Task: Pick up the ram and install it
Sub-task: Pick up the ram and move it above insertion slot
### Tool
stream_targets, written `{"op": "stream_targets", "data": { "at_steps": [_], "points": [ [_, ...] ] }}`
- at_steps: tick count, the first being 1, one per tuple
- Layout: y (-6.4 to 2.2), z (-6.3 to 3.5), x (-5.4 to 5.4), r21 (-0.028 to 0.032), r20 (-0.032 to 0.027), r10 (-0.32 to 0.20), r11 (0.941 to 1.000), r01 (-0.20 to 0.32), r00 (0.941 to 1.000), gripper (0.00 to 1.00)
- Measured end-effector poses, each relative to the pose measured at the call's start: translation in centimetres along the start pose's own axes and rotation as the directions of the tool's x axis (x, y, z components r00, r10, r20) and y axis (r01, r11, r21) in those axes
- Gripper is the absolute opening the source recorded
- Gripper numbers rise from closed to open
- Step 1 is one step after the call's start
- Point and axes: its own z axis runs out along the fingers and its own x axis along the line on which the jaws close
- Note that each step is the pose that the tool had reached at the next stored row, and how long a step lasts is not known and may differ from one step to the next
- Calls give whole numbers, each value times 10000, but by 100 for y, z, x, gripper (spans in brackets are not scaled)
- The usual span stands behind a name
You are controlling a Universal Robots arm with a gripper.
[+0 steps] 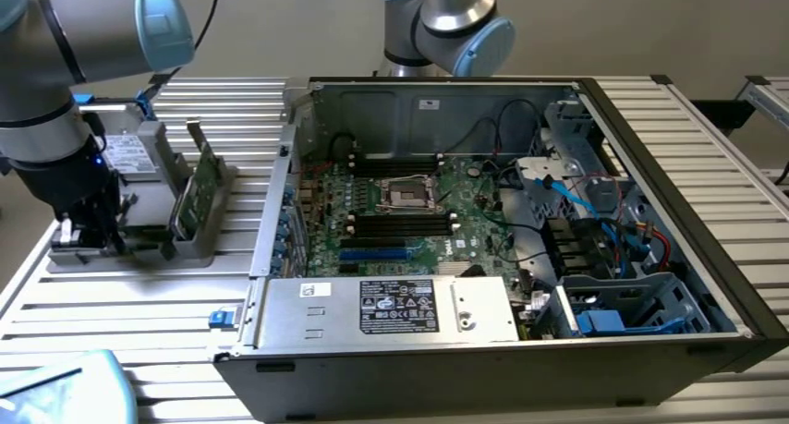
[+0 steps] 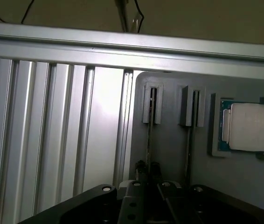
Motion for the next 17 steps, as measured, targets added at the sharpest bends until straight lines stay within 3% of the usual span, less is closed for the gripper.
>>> {"op": "stream_targets", "data": {
  "at_steps": [17],
  "points": [
    [-16, -88, 4, -2, -3, 0, 10000, 0, 10000, 14]
  ]
}}
